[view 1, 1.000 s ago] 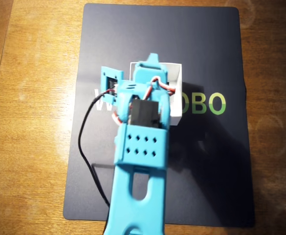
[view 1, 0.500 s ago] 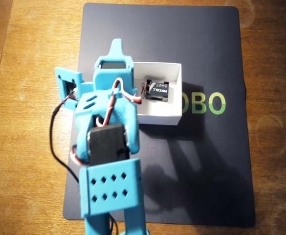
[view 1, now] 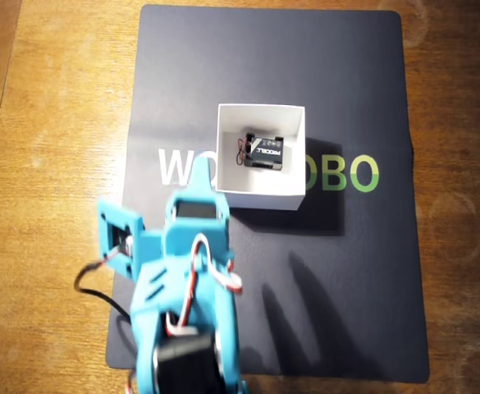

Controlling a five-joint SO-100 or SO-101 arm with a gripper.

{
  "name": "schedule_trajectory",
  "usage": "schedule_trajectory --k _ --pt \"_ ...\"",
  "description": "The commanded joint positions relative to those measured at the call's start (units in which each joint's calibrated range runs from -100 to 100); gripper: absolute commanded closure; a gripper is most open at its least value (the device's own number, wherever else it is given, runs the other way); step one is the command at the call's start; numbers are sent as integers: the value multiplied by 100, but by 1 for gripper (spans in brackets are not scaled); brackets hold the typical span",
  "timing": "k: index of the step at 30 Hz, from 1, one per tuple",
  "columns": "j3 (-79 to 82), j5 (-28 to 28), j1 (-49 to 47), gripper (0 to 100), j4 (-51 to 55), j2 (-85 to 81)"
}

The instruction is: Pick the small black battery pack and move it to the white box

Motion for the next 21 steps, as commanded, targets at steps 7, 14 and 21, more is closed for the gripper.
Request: schedule_trajectory --k 7,14,21 --pt "926 544 1040 79 375 -903" --pt "1543 827 1215 94 402 -1701" --pt "1797 805 1368 94 1164 -2333"
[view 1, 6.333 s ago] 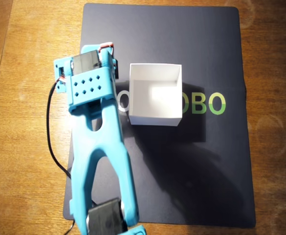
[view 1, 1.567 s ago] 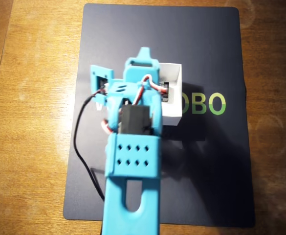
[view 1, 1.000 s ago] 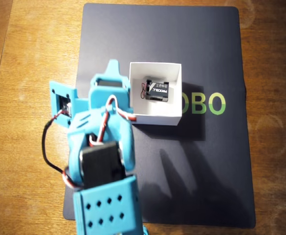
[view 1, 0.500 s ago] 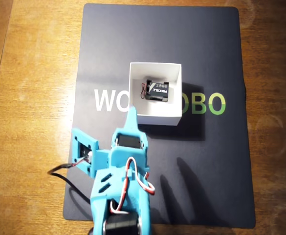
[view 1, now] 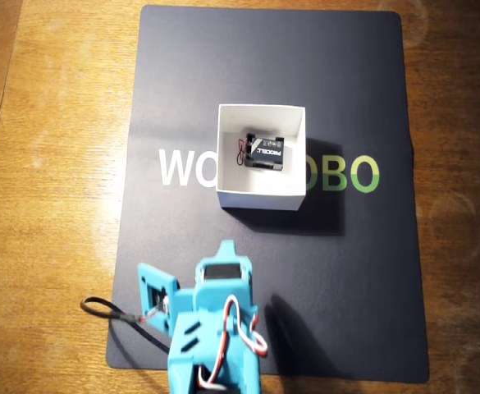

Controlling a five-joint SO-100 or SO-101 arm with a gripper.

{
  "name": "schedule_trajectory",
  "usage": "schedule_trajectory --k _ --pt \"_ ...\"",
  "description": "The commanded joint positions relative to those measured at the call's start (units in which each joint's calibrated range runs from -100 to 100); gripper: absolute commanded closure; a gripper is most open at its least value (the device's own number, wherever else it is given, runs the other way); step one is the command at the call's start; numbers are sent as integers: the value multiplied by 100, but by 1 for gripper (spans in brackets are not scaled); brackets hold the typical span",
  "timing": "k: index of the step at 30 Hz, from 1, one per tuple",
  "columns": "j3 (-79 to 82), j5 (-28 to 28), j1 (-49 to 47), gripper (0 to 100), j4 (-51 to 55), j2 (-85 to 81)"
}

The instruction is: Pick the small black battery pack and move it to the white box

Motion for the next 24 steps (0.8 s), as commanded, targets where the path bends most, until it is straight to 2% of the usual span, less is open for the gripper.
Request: schedule_trajectory --k 1,10,13,24 --pt "15 -10 230 94 152 -223" --pt "205 23 523 95 109 -310" --pt "287 23 512 100 74 -319" --pt "949 23 723 99 -365 -319"
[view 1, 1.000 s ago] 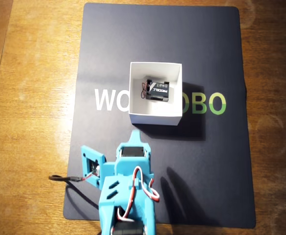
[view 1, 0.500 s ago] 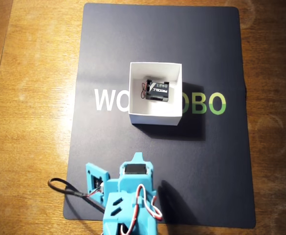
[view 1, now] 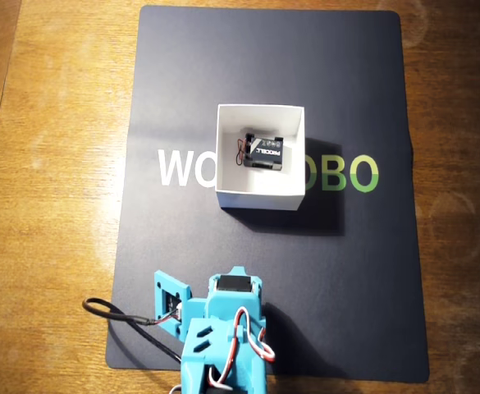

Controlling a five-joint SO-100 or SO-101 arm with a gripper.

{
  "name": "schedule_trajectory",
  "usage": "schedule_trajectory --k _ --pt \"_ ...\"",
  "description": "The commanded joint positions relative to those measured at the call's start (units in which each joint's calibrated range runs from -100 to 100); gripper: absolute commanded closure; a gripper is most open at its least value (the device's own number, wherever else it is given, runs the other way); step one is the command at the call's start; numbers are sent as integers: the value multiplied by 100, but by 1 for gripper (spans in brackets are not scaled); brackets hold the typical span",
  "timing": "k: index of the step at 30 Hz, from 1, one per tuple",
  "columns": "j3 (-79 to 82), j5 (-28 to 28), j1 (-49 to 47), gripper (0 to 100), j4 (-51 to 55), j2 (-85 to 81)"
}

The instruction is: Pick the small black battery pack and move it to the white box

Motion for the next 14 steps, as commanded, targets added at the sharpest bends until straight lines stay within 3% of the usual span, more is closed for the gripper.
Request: schedule_trajectory --k 1,14 --pt "185 23 163 99 -191 -39" --pt "720 23 374 99 300 -1241"
